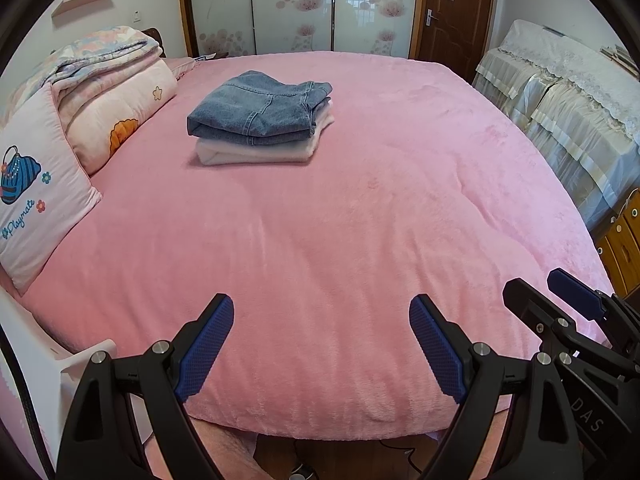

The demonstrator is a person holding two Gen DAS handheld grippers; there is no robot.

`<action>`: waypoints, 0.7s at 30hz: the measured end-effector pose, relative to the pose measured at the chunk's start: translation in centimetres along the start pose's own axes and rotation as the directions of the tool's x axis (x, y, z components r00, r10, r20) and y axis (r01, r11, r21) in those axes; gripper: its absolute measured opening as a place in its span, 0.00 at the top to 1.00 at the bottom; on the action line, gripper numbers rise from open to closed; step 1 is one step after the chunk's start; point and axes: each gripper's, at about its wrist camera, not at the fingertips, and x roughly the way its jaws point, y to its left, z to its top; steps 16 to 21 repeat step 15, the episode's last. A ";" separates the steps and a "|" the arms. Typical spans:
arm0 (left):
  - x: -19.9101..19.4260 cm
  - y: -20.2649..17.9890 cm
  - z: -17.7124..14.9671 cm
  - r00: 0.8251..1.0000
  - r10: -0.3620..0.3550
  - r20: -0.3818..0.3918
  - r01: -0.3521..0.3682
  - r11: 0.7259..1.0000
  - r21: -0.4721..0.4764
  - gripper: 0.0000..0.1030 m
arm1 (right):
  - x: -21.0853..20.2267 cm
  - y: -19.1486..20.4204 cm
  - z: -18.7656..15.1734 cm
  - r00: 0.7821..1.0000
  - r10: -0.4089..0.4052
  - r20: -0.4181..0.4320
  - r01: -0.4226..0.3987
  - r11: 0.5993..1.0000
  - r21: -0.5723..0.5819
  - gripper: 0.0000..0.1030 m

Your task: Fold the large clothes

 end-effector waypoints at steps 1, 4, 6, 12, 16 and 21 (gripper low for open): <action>0.0 0.0 0.0 1.000 -0.001 0.000 0.001 1.000 -0.001 0.14 | 0.1 0.0 0.0 1.000 0.000 0.000 0.000 1.000 0.000 0.42; 0.1 0.1 0.0 1.000 -0.002 -0.002 0.002 1.000 -0.001 0.14 | 0.0 0.0 0.1 1.000 0.000 -0.001 0.000 1.000 0.001 0.42; 0.1 0.1 0.0 1.000 -0.001 -0.003 0.001 1.000 -0.001 0.15 | 0.1 0.0 0.1 1.000 0.000 -0.001 0.000 1.000 0.001 0.42; 0.1 0.1 0.0 1.000 0.000 -0.003 0.000 1.000 -0.002 0.15 | 0.1 0.0 0.1 1.000 0.000 -0.002 0.000 1.000 0.000 0.42; 0.2 0.1 0.0 1.000 -0.002 -0.009 0.002 1.000 -0.004 0.15 | 0.2 0.0 0.0 1.000 -0.001 -0.004 0.001 1.000 0.001 0.42; 0.2 0.1 0.0 1.000 -0.002 -0.009 0.002 1.000 -0.004 0.15 | 0.2 0.0 0.0 1.000 -0.001 -0.004 0.001 1.000 0.001 0.42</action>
